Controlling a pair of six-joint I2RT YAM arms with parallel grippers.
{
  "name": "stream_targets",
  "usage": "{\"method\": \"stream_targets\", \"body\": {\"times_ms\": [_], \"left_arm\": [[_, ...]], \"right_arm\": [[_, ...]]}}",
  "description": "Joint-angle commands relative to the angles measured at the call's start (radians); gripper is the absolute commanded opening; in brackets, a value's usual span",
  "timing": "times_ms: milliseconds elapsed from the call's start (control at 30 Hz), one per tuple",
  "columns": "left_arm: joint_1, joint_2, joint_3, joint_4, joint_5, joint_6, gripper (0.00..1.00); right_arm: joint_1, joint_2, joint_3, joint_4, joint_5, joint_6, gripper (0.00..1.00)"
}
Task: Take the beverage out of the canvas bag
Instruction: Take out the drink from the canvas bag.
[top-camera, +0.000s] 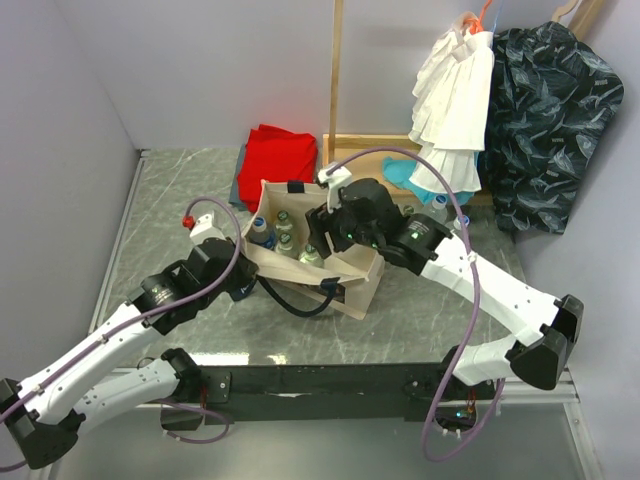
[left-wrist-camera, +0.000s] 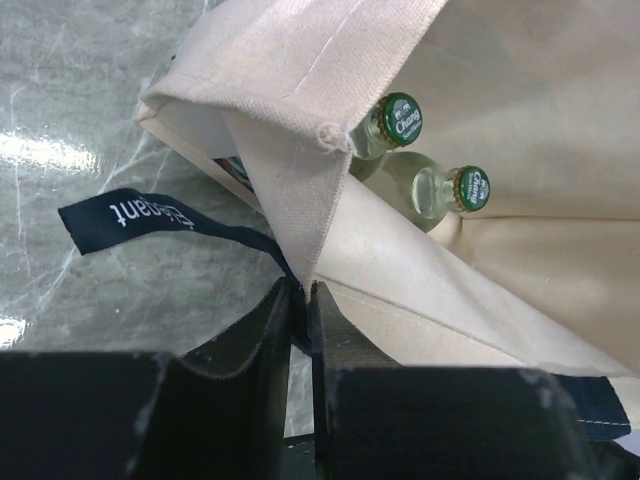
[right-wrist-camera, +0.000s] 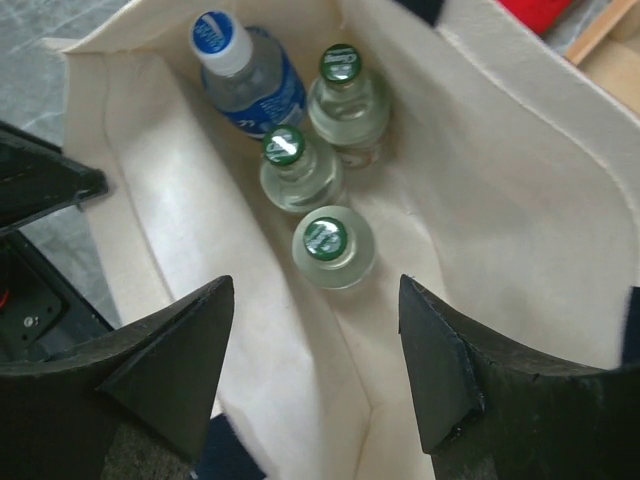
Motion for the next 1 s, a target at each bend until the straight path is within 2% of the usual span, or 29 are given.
{"method": "stream_targets", "body": {"times_ms": [0, 167, 300, 433, 733, 800, 967], "left_arm": [[-0.006, -0.005, -0.022, -0.019, 0.069, 0.000, 0.15], [-0.006, 0.014, -0.007, -0.037, 0.050, -0.006, 0.13], [-0.009, -0.006, -0.032, -0.014, 0.092, -0.015, 0.13], [-0.014, -0.008, -0.041, -0.073, 0.071, -0.043, 0.10], [-0.014, -0.019, -0.015, -0.092, 0.020, -0.032, 0.13], [-0.014, -0.009, -0.013, -0.083, 0.020, -0.026, 0.13], [-0.014, 0.017, -0.021, -0.034, 0.039, -0.014, 0.13]], "right_arm": [[0.041, -0.001, -0.013, 0.003, 0.027, 0.030, 0.72], [0.096, -0.030, -0.088, 0.009, 0.036, 0.068, 0.72], [0.125, -0.044, -0.154, 0.037, 0.065, 0.105, 0.72], [0.129, -0.049, -0.177, 0.025, 0.135, 0.116, 0.72], [0.158, -0.039, -0.203, -0.046, 0.052, 0.139, 0.70], [0.178, -0.050, -0.217, -0.045, 0.073, 0.163, 0.74], [0.179, -0.067, -0.209, -0.032, 0.211, 0.165, 0.75]]}}
